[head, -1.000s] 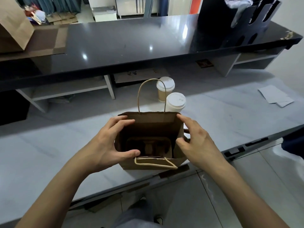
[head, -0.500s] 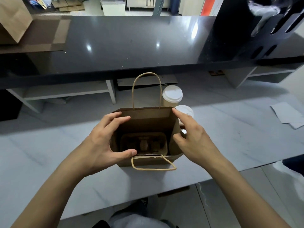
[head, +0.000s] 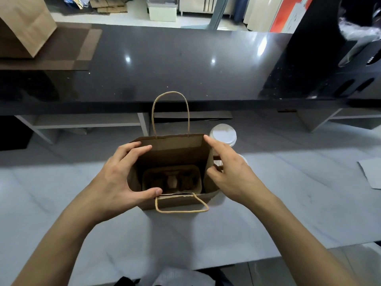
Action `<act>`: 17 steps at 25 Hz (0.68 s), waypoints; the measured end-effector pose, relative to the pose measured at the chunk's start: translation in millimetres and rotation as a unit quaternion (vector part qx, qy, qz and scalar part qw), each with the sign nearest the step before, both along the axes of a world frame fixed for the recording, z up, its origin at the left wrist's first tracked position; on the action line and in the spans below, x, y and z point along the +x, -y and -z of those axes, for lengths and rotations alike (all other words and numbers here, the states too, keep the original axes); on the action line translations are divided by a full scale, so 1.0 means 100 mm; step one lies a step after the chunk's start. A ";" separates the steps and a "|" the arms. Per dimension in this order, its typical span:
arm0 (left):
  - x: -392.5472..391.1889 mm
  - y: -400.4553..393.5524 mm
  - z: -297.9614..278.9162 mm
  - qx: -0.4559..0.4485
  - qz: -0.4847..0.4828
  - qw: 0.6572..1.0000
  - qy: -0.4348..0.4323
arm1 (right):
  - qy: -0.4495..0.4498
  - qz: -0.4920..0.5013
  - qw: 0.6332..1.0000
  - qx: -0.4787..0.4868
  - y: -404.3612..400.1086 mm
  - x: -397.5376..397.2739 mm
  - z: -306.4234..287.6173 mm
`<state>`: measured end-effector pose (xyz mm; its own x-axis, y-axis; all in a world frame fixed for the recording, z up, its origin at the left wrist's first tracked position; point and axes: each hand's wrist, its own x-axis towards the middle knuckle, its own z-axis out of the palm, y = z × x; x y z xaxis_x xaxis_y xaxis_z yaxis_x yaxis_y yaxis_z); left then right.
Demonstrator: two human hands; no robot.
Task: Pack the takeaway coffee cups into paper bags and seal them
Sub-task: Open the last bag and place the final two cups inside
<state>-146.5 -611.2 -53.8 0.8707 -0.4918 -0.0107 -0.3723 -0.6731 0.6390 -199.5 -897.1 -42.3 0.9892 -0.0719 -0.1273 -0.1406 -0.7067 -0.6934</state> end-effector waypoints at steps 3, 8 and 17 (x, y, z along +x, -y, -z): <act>-0.04 0.04 -0.01 -0.006 -0.016 1.000 0.004 | 0.006 -0.042 0.999 0.001 0.15 0.03 -0.01; -0.08 0.08 -0.04 -0.004 -0.035 0.999 0.011 | 0.044 -0.072 0.995 0.051 0.45 -0.01 -0.01; -0.15 0.10 -0.07 -0.011 -0.041 0.999 0.007 | -0.080 0.050 0.980 -0.174 0.82 0.02 0.47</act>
<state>-161.1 -621.1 -46.8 0.9083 -0.4182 0.0123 -0.3254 -0.6878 0.6489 -197.7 -978.9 -89.7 0.9446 -0.2338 -0.2304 -0.3080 -0.8738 -0.3763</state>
